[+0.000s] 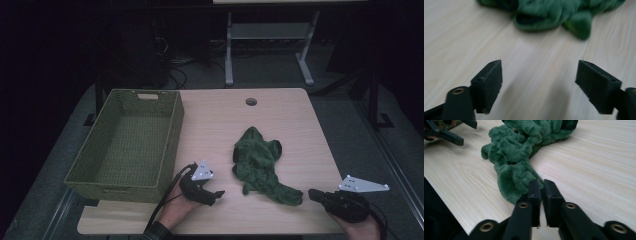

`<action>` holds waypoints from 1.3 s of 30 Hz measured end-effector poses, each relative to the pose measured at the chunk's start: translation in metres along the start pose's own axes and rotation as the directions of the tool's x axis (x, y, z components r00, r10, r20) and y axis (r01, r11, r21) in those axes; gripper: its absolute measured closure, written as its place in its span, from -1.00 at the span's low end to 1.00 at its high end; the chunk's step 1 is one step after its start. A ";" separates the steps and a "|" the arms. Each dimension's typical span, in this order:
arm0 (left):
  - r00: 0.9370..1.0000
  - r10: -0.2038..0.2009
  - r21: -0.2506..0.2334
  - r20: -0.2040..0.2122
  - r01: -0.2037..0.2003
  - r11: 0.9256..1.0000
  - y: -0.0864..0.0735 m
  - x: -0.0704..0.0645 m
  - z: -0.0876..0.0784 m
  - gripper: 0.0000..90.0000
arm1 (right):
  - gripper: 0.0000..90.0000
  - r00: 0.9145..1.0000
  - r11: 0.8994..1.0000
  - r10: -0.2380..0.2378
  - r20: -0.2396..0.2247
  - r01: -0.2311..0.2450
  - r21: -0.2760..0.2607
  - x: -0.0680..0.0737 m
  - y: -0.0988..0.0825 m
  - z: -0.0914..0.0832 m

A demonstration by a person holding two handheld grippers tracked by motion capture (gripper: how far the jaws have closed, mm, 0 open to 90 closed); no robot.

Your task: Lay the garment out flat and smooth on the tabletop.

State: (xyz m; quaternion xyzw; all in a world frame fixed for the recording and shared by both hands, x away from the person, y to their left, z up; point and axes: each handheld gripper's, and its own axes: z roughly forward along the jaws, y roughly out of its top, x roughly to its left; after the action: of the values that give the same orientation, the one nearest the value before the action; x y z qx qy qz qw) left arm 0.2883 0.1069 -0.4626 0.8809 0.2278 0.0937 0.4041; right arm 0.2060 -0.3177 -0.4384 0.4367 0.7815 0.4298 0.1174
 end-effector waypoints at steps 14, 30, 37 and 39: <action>0.995 0.056 -0.031 0.083 -0.053 0.998 0.054 0.003 0.038 -0.16 | 0.11 0.997 0.999 0.007 -0.076 -0.004 0.041 0.009 0.001 0.022; 0.994 0.007 0.025 0.105 -0.010 1.000 0.050 0.008 0.049 0.83 | 0.84 0.998 0.985 -0.054 -0.038 0.060 0.161 0.011 -0.005 0.039; 0.997 -0.034 -0.015 0.074 0.036 0.999 0.042 0.005 0.006 0.84 | 0.86 0.995 0.985 -0.102 0.015 0.099 0.139 0.006 0.013 0.041; 0.995 -0.069 -0.017 0.075 0.071 0.997 0.034 0.004 -0.005 0.84 | 0.86 0.993 0.984 -0.118 0.028 0.114 0.135 0.004 0.017 0.044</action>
State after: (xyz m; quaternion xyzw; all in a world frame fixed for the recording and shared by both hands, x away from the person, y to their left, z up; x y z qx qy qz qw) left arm 0.3014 0.0928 -0.4333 0.8712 0.2424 0.0489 0.4240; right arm 0.2386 -0.2852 -0.4508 0.4049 0.8303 0.3613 0.1269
